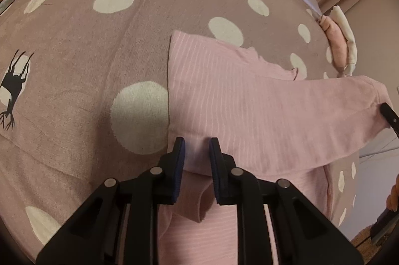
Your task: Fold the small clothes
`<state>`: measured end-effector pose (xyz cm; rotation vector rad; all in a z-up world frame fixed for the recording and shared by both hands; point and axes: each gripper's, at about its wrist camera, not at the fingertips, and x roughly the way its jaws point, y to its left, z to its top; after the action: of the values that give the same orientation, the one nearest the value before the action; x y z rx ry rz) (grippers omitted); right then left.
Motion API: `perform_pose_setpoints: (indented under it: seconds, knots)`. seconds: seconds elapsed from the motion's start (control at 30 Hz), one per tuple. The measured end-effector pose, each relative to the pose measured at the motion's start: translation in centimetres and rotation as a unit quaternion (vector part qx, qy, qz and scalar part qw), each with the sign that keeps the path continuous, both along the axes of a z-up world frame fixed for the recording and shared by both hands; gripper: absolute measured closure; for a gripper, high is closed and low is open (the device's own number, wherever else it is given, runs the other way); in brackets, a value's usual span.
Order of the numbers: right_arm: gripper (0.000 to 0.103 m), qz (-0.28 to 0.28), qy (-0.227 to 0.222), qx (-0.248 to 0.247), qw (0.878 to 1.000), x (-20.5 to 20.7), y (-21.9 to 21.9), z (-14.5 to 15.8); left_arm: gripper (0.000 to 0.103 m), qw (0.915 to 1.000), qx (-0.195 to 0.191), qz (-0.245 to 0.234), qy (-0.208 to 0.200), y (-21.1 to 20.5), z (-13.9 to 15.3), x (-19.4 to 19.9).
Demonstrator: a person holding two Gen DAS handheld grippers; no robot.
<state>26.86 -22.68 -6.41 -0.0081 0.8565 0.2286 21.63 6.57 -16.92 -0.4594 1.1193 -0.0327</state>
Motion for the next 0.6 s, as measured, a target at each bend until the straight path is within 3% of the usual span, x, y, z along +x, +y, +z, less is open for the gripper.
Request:
perform_pose_setpoints:
  seconds: [0.6]
  knots:
    - [0.089, -0.018, 0.038, 0.009, 0.999, -0.3, -2.5, -3.4, 0.084, 0.9998, 0.014, 0.015, 0.006, -0.3, -1.1, 0.4]
